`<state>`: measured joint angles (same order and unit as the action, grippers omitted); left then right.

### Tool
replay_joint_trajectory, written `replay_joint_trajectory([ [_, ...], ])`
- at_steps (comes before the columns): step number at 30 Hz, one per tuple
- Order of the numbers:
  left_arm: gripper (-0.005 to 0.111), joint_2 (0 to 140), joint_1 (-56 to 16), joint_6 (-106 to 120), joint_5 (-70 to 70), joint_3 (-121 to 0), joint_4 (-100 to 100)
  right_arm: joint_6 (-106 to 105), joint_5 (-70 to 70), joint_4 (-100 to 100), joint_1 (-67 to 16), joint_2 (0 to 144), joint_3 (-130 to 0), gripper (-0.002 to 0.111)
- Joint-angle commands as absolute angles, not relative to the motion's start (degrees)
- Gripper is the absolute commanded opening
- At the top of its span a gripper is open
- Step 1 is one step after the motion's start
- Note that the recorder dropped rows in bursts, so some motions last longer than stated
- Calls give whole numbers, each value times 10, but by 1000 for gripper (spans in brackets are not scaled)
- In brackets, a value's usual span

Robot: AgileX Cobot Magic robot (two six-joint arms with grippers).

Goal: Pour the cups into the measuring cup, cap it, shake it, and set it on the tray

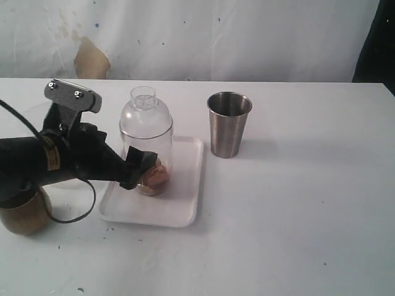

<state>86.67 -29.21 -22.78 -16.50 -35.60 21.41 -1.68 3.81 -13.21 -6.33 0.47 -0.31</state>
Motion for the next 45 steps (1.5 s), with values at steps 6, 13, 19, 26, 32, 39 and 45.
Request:
replay_joint_trajectory([
  [6,72,718,-293,-372,-34,-308,243,-17,29,-131,-65,5,0,0],
  [13,1,622,-293,-396,152,-308,214,-17,29,-131,-65,5,0,0],
  [19,0,526,-292,-353,241,-308,208,-17,33,-131,-65,5,0,0],
  [26,0,443,-238,-319,337,-308,222,-17,38,-131,-65,5,0,0],
  [32,0,367,-175,-312,368,-308,218,-34,37,-131,-65,5,0,0],
  [39,0,276,-148,-368,330,-266,206,-34,38,-131,-65,5,0,0],
  [45,0,205,-148,-441,271,-202,206,-32,38,-131,-65,5,0,0],
])
